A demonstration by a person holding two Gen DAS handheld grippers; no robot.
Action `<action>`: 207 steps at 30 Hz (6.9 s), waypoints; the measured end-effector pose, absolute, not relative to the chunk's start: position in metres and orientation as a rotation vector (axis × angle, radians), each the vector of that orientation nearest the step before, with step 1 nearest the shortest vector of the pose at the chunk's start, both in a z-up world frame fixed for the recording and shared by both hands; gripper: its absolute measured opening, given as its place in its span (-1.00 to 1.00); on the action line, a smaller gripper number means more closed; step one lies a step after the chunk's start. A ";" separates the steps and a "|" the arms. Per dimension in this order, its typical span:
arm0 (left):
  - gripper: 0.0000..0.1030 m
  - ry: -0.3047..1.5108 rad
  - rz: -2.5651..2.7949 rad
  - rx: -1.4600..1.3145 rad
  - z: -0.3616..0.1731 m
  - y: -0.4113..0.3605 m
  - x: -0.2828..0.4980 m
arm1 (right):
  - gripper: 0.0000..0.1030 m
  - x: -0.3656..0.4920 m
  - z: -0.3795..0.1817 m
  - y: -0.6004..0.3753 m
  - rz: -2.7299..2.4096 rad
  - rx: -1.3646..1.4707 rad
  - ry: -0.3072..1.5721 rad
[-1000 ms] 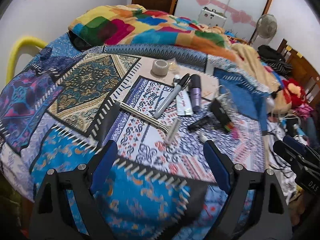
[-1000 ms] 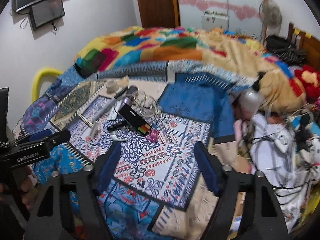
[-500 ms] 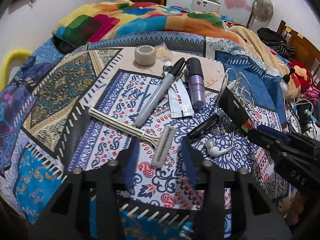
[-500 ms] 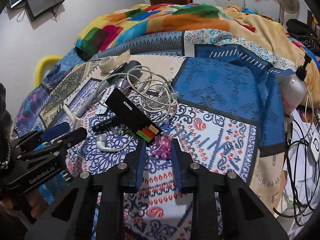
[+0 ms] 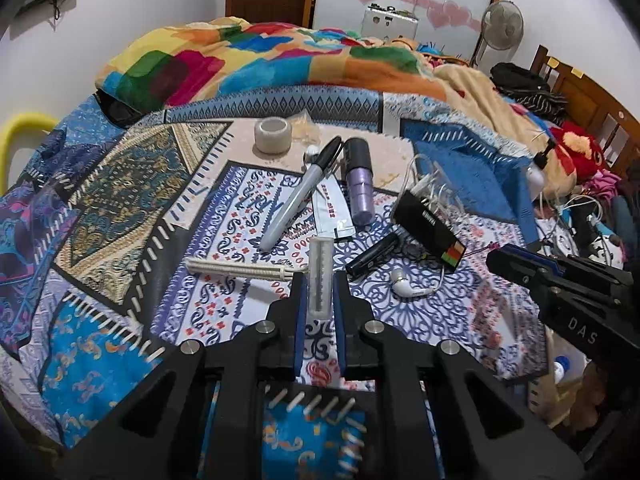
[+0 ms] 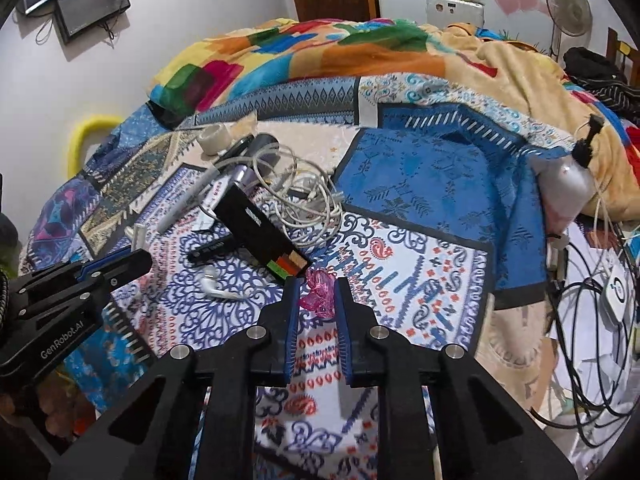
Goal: Collect trash
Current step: 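Grasp the white disposable razor with the left gripper while the right grasps the pink clip, then carry the razor and pink clip in both grippers over the white bucket, then open the right gripper over the bucket while the left releases the razor, then bring both open grippers back up to the items on the bed, then grasp the black TRAINER device with the right gripper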
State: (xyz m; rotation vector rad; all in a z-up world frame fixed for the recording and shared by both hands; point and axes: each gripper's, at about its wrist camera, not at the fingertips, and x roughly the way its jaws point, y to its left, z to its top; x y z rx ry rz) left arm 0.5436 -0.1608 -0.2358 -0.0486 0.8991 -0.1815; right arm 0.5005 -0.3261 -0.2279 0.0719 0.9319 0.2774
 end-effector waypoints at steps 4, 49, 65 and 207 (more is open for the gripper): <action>-0.78 0.871 -0.182 -0.045 -0.216 -0.157 0.531 | -0.85 0.493 -0.207 -0.326 0.270 0.054 0.903; -0.78 0.635 -0.017 -0.074 -0.054 -0.008 0.278 | -0.85 0.315 -0.038 -0.209 0.459 -0.033 0.647; -0.78 0.722 0.102 -0.100 -0.096 0.071 0.176 | -0.85 0.245 -0.060 -0.107 0.647 -0.143 0.682; 0.33 0.740 -0.134 -0.034 -0.114 -0.152 0.412 | 0.29 0.382 -0.095 -0.336 0.299 0.049 0.666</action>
